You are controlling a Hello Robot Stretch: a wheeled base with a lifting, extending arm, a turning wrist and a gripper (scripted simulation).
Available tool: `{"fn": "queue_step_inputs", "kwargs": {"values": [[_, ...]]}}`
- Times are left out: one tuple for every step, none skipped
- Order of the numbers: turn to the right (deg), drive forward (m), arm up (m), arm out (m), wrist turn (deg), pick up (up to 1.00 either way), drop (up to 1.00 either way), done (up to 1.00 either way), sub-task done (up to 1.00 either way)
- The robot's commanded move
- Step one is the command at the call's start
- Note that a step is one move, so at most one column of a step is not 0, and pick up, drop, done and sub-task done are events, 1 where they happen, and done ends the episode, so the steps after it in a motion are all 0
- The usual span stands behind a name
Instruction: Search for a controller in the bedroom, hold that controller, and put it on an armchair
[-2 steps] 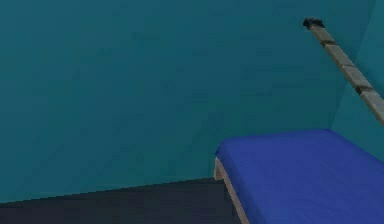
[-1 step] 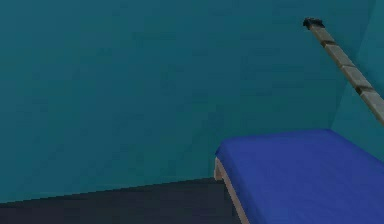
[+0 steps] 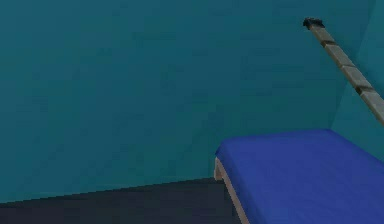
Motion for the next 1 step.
{"fn": "queue_step_inputs", "kwargs": {"values": [[0.0, 0.00, 0.10, 0.00, 0.0, 0.00, 0.00, 0.00, 0.00]]}}
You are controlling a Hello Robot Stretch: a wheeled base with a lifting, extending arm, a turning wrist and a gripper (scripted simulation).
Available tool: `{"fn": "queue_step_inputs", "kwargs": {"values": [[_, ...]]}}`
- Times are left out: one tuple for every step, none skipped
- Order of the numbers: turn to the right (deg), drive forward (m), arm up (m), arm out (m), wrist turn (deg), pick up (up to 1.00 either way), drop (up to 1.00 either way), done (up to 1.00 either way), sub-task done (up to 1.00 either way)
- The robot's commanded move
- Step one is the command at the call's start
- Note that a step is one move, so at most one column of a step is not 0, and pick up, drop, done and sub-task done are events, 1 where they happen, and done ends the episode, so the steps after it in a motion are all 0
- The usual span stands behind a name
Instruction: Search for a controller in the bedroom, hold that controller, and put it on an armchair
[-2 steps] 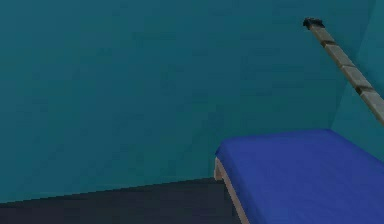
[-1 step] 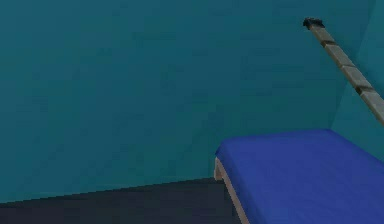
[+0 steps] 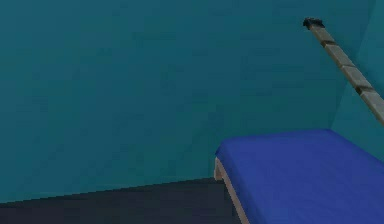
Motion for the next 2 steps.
{"fn": "queue_step_inputs", "kwargs": {"values": [[0.0, 0.00, 0.44, 0.00, 0.0, 0.00, 0.00, 0.00, 0.00], [0.0, 0.00, 0.00, 0.00, -45.0, 0.00, 0.00, 0.00, 0.00]]}}
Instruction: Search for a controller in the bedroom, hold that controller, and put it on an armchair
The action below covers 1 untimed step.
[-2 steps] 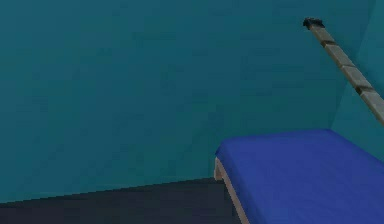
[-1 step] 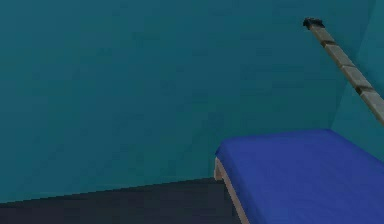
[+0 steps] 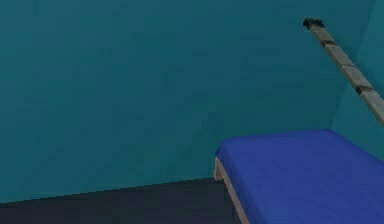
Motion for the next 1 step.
{"fn": "queue_step_inputs", "kwargs": {"values": [[0.0, 0.00, 0.00, 0.00, -45.0, 0.00, 0.00, 0.00, 0.00]]}}
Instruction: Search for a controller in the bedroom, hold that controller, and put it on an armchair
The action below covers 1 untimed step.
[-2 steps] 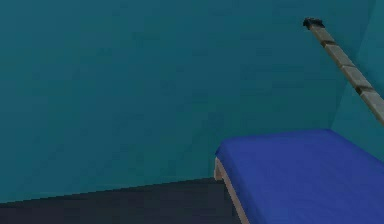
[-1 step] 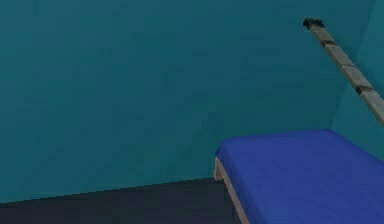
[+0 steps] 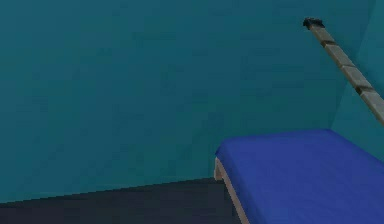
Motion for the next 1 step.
{"fn": "queue_step_inputs", "kwargs": {"values": [[0.0, 0.00, 0.00, 0.00, -42.0, 0.00, 0.00, 0.00, 0.00]]}}
